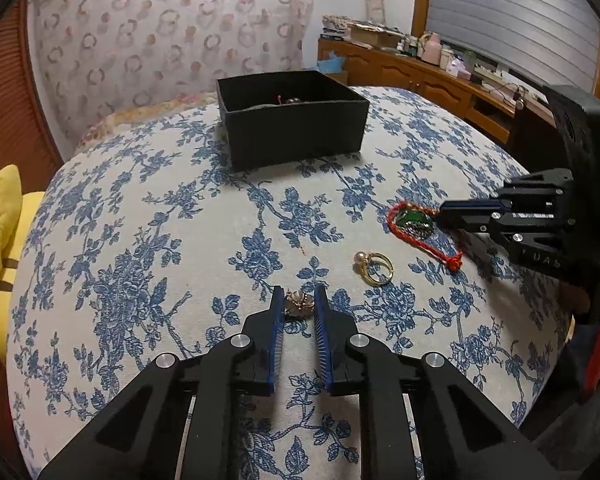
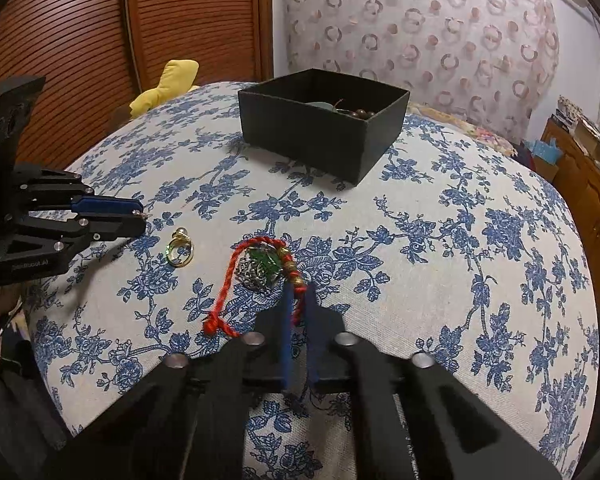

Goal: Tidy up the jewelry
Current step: 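Grasp the small brooch with the left tool while the right tool grasps the red string bracelet, then carry the brooch and red bracelet into the black box and open both tools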

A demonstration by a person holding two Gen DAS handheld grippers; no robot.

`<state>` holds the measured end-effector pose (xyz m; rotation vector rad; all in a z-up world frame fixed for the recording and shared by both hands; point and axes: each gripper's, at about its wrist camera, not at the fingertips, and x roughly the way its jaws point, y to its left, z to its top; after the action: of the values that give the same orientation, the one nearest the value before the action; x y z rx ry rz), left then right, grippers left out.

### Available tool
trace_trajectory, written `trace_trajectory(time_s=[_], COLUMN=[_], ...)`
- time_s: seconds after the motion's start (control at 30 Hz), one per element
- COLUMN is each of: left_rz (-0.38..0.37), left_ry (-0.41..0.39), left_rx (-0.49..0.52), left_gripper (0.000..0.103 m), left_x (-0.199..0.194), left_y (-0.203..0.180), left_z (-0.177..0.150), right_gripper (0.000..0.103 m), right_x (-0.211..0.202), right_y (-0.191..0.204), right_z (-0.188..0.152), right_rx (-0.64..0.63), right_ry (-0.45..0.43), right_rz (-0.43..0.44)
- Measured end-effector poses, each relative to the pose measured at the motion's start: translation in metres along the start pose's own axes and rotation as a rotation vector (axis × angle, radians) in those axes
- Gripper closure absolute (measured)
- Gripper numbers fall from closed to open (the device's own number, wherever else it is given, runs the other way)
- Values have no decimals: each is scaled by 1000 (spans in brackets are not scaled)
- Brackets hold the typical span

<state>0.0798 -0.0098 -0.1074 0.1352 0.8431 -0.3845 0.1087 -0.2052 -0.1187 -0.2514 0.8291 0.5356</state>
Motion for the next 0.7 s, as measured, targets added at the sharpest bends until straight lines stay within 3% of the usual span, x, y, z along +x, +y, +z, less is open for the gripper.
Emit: trace_trajectory(time_s=[0.2,0.7], left_rz=[3,5], left_ry=[-34,-103], left_rx=[-18,-43], left_gripper=[89,89], left_x=[-8,-22], left_y=[3,6], left_z=[2,17], right_gripper=[100,100], right_x=[-5,-54], right_y=[-3,-7], right_z=[2,33], right_rx=[9,-3], right_ry=[-18,-165], right_rz=[8,-5])
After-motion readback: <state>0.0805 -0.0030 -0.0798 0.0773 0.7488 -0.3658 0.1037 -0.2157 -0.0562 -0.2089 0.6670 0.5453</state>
